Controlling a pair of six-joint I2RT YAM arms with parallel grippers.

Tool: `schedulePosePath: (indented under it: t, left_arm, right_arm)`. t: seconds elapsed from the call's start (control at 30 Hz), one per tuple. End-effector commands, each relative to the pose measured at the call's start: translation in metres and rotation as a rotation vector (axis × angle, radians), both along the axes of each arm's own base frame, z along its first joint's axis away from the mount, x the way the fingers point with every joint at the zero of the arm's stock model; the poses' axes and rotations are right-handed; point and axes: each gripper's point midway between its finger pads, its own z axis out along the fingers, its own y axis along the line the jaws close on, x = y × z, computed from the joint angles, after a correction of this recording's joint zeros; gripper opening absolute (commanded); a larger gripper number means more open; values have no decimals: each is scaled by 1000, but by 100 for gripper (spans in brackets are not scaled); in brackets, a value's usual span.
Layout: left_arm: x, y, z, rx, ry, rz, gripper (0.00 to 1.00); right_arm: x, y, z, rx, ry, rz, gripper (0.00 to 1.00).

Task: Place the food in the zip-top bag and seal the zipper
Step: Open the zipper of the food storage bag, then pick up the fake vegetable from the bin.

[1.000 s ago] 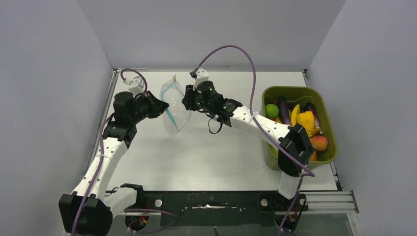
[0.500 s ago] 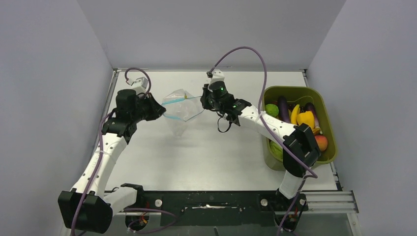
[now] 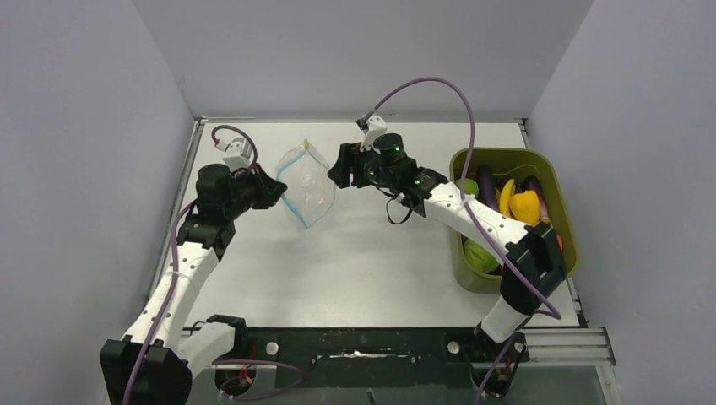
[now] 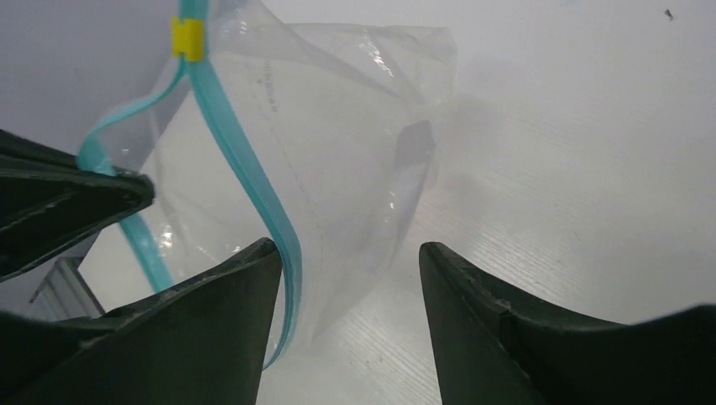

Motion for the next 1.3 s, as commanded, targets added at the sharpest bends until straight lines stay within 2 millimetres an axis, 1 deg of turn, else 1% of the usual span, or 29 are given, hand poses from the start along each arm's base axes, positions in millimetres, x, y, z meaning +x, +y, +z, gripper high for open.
schedulePosePath:
  t: [0.0,0.1,0.23,0.37,0.47,0.57,0.63,0.7,0.83,1.0,1.1,1.2,1.27]
  left_arm:
    - [7,1,11,17,-95,-11,0]
    - [4,-1,11,17,-89,-27,0]
    - [-2,4,9,37,-91,-5,0]
    - [-10,8,5,46,-110,10,0]
    - [-14,10,2,48,-131,20,0]
    - [-16,10,5,45,-151,20,0]
    - [-18,10,6,43,-157,20,0]
    - [-19,8,5,38,-158,19,0]
    - [-20,4,7,40,-160,3,0]
    - [-26,-1,7,59,-171,-12,0]
    - [-28,-1,9,67,-180,-8,0]
    - [-28,3,11,72,-189,8,0]
    - [-28,3,11,75,-192,12,0]
  right_arm:
    - [-17,-5,71,132,-112,77,64]
    - [-15,-28,73,133,-60,20,66]
    - [-4,-70,67,95,10,-105,66]
    - [7,-125,62,7,36,-277,66]
    - [11,-169,65,-70,16,-400,66]
    - [8,-210,74,-143,-7,-512,66]
    - [4,-234,82,-185,-35,-568,66]
    - [0,-255,85,-234,-55,-610,66]
    - [-5,-293,73,-305,-9,-689,66]
    - [-8,-343,55,-272,96,-836,66]
    - [-5,-363,40,-202,165,-897,68]
    - [0,-362,22,-101,238,-925,70]
    - [3,-361,12,-28,293,-980,71]
